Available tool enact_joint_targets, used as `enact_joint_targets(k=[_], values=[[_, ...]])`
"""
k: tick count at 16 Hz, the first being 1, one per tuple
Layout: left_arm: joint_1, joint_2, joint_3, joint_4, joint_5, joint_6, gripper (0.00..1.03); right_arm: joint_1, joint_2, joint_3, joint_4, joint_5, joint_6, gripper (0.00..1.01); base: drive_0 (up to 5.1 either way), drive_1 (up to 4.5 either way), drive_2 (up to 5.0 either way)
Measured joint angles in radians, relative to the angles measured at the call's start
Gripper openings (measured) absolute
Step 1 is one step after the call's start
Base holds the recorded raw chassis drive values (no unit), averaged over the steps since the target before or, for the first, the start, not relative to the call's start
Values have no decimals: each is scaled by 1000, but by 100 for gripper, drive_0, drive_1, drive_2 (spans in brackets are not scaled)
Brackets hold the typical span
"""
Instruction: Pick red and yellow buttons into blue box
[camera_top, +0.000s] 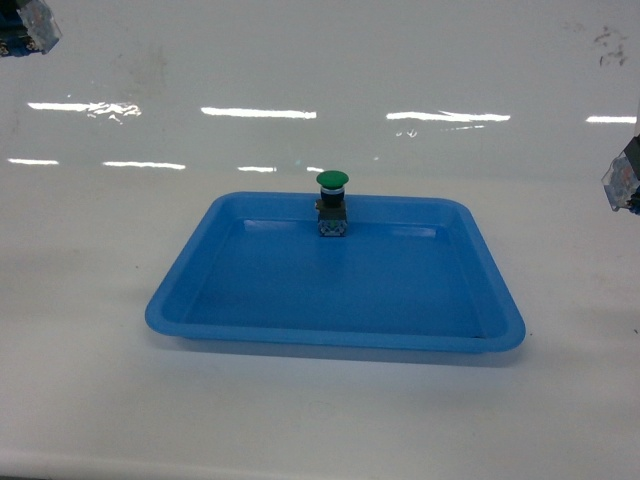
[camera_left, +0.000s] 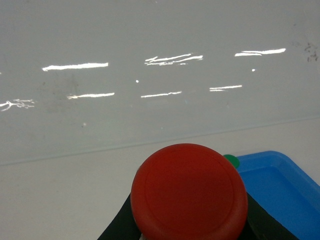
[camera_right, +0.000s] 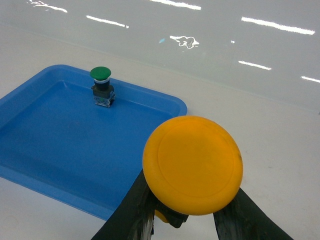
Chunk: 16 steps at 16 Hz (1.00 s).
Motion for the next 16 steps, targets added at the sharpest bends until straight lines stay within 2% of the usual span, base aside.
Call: enact_joint_targets(k=[5,11,16], values=[[-4,30,-5,-16,5,-9,25,0,0,0,0,0,0,25,0,0,0],[43,-110,-50,-68,66,-21,25,0,0,0,0,0,0,25,0,0,0],[43,-120,-56,-69,68,-21,25,0,0,0,0,0,0,25,0,0,0]])
